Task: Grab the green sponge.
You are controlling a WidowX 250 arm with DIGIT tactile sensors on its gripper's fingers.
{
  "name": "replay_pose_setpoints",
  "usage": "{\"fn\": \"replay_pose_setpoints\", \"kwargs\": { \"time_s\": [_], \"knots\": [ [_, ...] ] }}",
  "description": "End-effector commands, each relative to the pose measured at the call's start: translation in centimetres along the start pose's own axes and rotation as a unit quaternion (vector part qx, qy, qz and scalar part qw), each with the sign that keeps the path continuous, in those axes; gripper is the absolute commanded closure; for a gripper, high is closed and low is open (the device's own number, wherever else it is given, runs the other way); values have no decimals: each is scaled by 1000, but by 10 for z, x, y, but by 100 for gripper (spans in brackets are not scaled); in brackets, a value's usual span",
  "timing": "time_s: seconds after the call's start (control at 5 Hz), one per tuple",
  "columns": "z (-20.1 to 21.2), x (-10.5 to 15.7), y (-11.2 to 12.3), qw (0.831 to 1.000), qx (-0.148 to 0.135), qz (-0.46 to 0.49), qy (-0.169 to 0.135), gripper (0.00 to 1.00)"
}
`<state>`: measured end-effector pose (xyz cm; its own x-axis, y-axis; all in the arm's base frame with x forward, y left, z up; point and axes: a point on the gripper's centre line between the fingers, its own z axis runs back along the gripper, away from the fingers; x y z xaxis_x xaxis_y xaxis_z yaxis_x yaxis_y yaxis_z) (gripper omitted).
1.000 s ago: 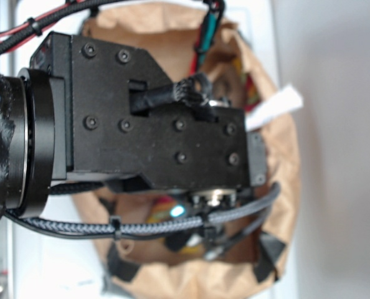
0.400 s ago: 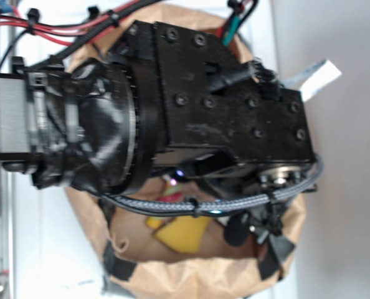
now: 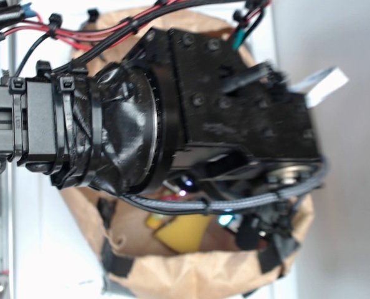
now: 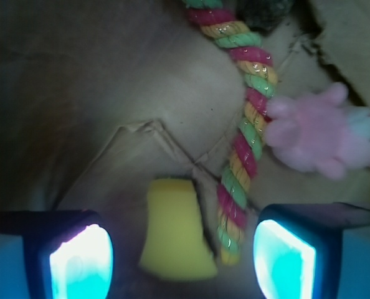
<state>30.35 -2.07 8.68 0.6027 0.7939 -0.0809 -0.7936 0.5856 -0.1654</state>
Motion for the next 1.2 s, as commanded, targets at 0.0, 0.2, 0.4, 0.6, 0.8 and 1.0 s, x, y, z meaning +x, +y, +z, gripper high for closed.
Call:
{"fn": "replay_pose_setpoints", "kwargs": {
  "time_s": [0.0, 0.2, 0.4, 0.6, 0.8, 1.0],
  "knots": [
    [-8, -2, 1, 995, -47, -51, -76, 0],
    [-18, 3, 3, 996, -40, -34, -77, 0],
    [-25, -1, 8, 997, -28, -41, -62, 0],
    [-15, -11, 10, 997, -34, -49, -47, 0],
    [-5, -8, 13, 998, -42, -45, -20, 0],
    [11, -9, 16, 998, -50, -48, -14, 0]
  ]
}}
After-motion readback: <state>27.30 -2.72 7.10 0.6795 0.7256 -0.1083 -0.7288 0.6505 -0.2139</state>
